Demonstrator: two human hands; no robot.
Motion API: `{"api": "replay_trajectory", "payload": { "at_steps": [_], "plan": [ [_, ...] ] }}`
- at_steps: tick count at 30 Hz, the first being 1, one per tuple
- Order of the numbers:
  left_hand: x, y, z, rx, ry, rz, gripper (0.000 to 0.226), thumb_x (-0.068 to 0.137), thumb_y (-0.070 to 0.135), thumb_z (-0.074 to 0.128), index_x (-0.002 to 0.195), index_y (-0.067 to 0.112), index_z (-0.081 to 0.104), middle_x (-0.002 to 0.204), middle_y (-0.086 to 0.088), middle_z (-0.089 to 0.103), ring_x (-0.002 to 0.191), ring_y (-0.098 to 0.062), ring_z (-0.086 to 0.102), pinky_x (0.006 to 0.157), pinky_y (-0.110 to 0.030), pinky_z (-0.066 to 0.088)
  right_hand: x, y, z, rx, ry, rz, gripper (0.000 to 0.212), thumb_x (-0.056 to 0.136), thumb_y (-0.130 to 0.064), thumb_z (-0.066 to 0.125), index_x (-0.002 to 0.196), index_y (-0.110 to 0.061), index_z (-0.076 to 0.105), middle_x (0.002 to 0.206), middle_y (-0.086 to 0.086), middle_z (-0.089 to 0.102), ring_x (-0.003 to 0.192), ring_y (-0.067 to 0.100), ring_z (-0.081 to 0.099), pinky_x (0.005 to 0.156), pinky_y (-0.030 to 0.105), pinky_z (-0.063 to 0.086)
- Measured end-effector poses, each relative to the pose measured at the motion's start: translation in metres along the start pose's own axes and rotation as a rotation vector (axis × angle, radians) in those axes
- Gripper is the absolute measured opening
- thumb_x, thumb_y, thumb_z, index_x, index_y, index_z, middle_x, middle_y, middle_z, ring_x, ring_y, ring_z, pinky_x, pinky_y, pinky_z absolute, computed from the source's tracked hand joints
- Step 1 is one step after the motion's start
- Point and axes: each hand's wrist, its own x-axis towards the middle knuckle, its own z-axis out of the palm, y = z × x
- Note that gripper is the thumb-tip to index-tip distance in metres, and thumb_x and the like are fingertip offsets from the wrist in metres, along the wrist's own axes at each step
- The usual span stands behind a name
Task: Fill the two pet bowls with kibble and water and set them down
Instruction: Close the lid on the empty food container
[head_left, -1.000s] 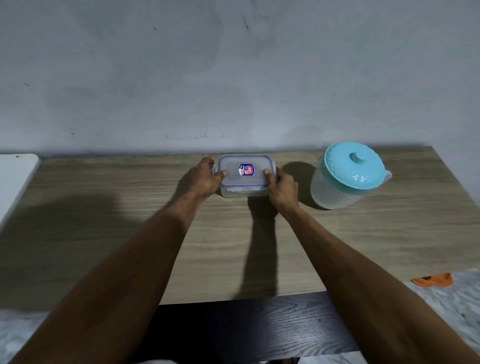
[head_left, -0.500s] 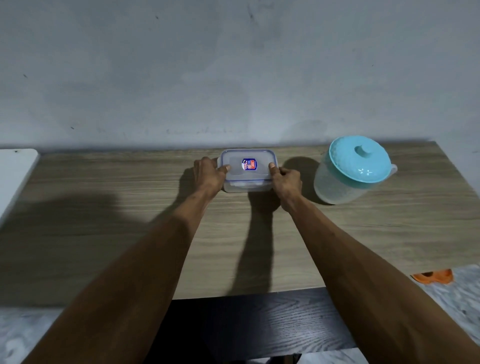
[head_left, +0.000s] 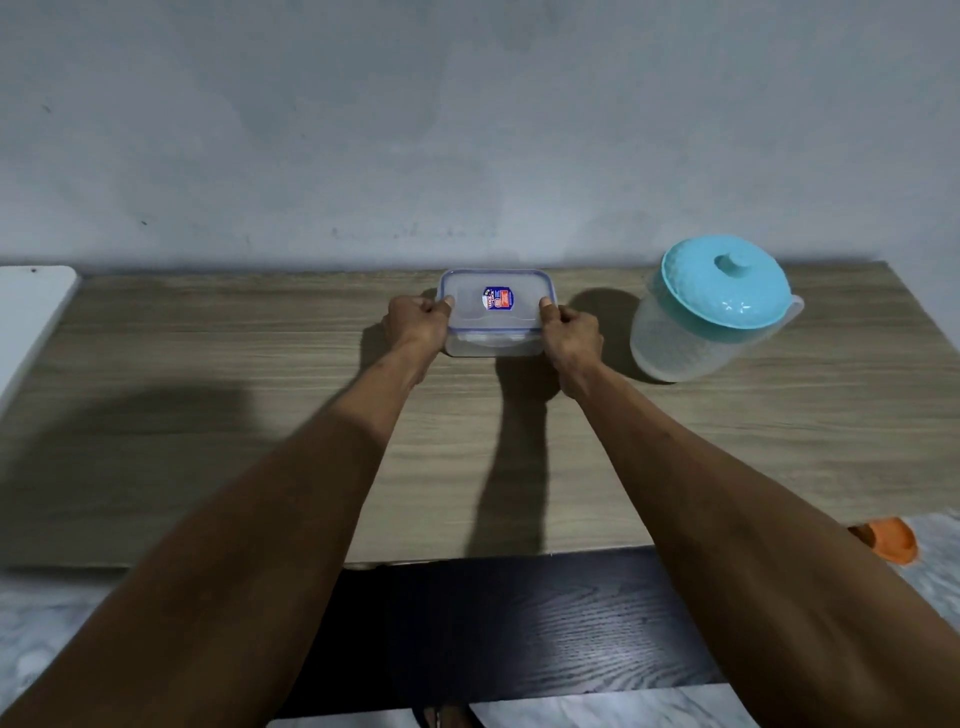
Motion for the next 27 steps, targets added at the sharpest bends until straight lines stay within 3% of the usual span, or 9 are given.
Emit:
{"api": "replay_trajectory", "payload": {
  "at_steps": [1,2,6,9,12,14,16,22,27],
  "plan": [
    [-0.004,-0.002,-0.001,-0.029,0.003,-0.007,0.025,0.087,0.033,0.067,0.081,0.009,0.071,0.074,-0.007,0.066,0.072,-0.02,0.062,0.084,-0.035,0.056,-0.004,0.0,-0.001,0.01,-0.011,0.018,0.039,0.095,-0.041,0.058,0.11,-0.009,0.073,0.105,0.012,0.07,0.102,0.027,0.062,0.094,0.034,0.047],
    [-0.009,-0.005,-0.001,-0.041,0.002,-0.013,0.025,0.087,0.033,0.067,0.079,0.009,0.071,0.074,-0.009,0.068,0.073,-0.022,0.066,0.074,-0.037,0.056,-0.009,0.0,-0.003,0.024,-0.022,0.036,0.039,0.093,-0.042,0.058,0.11,-0.011,0.073,0.102,0.009,0.069,0.098,0.025,0.061,0.093,0.037,0.049],
    [-0.033,-0.013,-0.006,-0.088,0.021,-0.014,0.032,0.086,0.03,0.067,0.06,0.012,0.06,0.059,-0.006,0.058,0.07,-0.02,0.059,0.066,-0.029,0.043,-0.034,0.004,-0.017,0.096,-0.048,0.058,0.039,0.086,-0.043,0.057,0.107,-0.015,0.074,0.1,0.009,0.071,0.093,0.028,0.063,0.087,0.042,0.051],
    [-0.065,-0.012,-0.016,-0.05,0.04,0.005,0.034,0.085,0.034,0.066,0.06,0.013,0.059,0.067,-0.01,0.063,0.072,-0.029,0.068,0.063,-0.035,0.048,-0.059,0.009,-0.035,0.105,-0.068,0.047,0.042,0.086,-0.042,0.057,0.11,-0.012,0.074,0.099,0.01,0.072,0.094,0.029,0.065,0.09,0.045,0.052],
    [-0.107,-0.01,-0.031,-0.021,0.085,0.046,0.038,0.086,0.035,0.067,0.056,0.013,0.057,0.077,-0.013,0.071,0.081,-0.031,0.072,0.07,-0.038,0.055,-0.078,0.025,-0.054,0.142,-0.113,0.031,0.044,0.073,-0.051,0.053,0.09,-0.016,0.073,0.103,0.012,0.074,0.098,0.034,0.069,0.091,0.052,0.056],
    [-0.136,-0.012,-0.04,-0.012,0.105,0.07,0.038,0.086,0.036,0.066,0.057,0.014,0.057,0.083,-0.014,0.073,0.084,-0.031,0.071,0.075,-0.037,0.055,-0.099,0.031,-0.069,0.133,-0.126,0.01,0.033,0.075,-0.051,0.053,0.071,-0.021,0.067,0.099,0.013,0.074,0.096,0.036,0.07,0.088,0.054,0.056],
    [-0.167,-0.018,-0.049,-0.006,0.122,0.085,0.038,0.086,0.038,0.065,0.057,0.014,0.059,0.086,-0.015,0.074,0.086,-0.032,0.071,0.08,-0.036,0.056,-0.131,0.034,-0.09,0.145,-0.136,-0.009,0.033,0.079,-0.049,0.054,0.067,-0.021,0.067,0.091,0.013,0.073,0.092,0.039,0.07,0.084,0.056,0.057],
    [-0.254,-0.05,-0.072,-0.079,0.174,0.079,0.035,0.085,0.039,0.065,0.06,0.015,0.061,0.082,-0.013,0.074,0.085,-0.032,0.071,0.083,-0.04,0.056,-0.222,0.047,-0.136,0.189,-0.18,-0.043,0.03,0.095,-0.032,0.054,0.074,-0.015,0.066,0.077,0.011,0.068,0.063,0.027,0.062,0.075,0.048,0.059],
    [-0.303,-0.082,-0.081,-0.154,0.19,0.038,0.031,0.086,0.034,0.066,0.059,0.019,0.063,0.075,-0.006,0.071,0.084,-0.031,0.071,0.08,-0.04,0.058,-0.269,0.073,-0.152,0.143,-0.199,-0.037,0.032,0.096,-0.035,0.052,0.102,-0.012,0.074,0.099,0.009,0.074,0.094,0.03,0.068,0.092,0.045,0.055]
  ]
}}
